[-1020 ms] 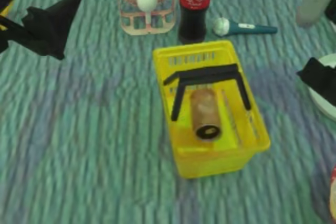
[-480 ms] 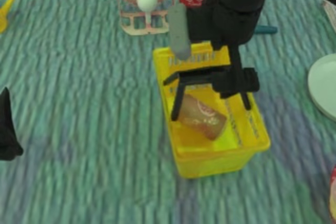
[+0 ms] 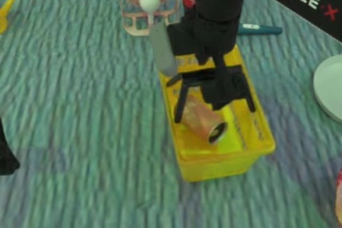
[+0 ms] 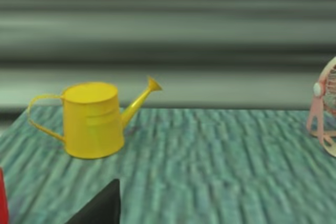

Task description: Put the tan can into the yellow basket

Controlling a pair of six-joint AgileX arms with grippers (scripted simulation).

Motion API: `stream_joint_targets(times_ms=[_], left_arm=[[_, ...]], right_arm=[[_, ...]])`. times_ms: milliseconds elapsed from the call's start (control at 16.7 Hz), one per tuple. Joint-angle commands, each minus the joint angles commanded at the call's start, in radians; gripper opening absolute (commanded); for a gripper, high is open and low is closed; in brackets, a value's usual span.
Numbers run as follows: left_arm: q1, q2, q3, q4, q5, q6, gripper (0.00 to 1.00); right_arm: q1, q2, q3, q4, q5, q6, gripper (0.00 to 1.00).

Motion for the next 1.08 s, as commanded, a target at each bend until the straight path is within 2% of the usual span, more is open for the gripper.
stream_joint_targets(times_ms=[720,1080], left_arm=[[0.000,0.000,0.000,0.000,0.000,0.000,1.00],[0.000,0.000,0.000,0.000,0.000,0.000,1.00]], right_arm=[[0.001,-0.021,-0.116,0.095,0.000,0.000,1.00],[0.001,-0.021,-0.116,0.095,0.000,0.000,0.55]])
